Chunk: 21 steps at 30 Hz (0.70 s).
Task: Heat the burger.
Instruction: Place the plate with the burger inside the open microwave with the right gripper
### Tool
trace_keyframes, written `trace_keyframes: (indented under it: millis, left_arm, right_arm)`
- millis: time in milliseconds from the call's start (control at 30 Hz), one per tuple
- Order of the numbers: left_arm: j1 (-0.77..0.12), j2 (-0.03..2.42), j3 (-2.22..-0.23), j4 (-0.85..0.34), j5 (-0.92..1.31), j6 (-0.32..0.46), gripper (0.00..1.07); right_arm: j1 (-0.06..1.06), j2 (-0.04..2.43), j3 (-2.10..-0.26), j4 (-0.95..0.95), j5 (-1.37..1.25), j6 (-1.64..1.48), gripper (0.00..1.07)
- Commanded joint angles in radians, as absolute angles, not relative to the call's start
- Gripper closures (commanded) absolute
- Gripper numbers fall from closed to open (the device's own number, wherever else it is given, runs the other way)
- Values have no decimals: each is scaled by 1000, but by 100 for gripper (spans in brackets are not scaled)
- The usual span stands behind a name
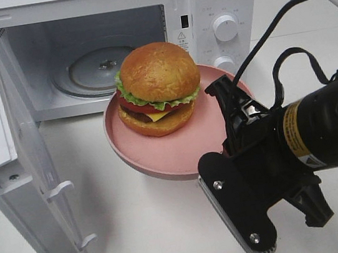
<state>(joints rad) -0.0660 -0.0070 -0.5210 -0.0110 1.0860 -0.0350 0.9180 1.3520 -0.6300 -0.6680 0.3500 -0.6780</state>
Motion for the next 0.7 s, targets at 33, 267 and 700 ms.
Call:
trace_keyframes:
  millis: [33, 267, 700]
  left_arm:
    - [-64, -24, -518, -17, 1071, -34, 9]
    - [-64, -24, -518, -17, 1071, -34, 9]
    - [-64, -24, -518, -17, 1071, -34, 9]
  right_arm:
    - [881, 1339, -649, -593, 299, -831, 107]
    - [820, 1339, -649, -391, 252, -1071, 107]
    - [727, 1339, -649, -66, 203, -1468, 107]
